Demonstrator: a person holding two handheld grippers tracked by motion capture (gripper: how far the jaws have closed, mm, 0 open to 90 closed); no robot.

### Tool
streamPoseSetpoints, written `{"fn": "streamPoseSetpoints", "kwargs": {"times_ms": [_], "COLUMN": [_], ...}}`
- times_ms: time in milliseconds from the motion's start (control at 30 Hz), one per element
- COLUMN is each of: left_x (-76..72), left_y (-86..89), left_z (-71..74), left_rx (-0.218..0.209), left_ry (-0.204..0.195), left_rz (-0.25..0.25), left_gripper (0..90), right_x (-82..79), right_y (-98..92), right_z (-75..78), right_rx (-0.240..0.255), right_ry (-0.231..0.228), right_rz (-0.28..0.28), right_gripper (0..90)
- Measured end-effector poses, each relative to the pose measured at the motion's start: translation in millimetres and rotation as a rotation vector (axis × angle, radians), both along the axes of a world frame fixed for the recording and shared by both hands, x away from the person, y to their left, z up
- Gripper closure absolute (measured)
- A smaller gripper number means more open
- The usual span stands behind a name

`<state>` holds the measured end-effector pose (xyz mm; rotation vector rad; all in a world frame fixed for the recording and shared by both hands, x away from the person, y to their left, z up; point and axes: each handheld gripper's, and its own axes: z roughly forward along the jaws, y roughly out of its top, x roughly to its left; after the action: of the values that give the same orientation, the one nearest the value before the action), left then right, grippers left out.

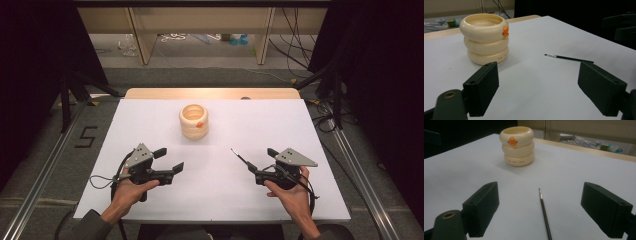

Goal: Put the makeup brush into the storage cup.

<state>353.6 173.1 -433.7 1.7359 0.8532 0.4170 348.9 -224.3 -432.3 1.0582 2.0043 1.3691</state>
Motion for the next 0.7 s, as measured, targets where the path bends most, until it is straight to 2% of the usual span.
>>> {"fn": "streamPoseSetpoints", "kwargs": {"times_ms": [467, 700], "left_x": [0.2, -0.6], "left_y": [-0.1, -0.8], "left_z": [0.1, 0.2], "left_rx": [-0.004, -0.009], "left_ry": [0.001, 0.011], "left_rz": [-0.005, 0.007], "left_gripper": [16.7, 16.7], "right_x": [1.6, 3.2], "right_y": [-1.7, -2.9], "right_z": [1.3, 3.0], "right_rx": [-0.004, -0.027], "right_ry": [-0.002, 0.008], "right_rz": [-0.001, 0.002], "right_gripper": [16.2, 17.2]}}
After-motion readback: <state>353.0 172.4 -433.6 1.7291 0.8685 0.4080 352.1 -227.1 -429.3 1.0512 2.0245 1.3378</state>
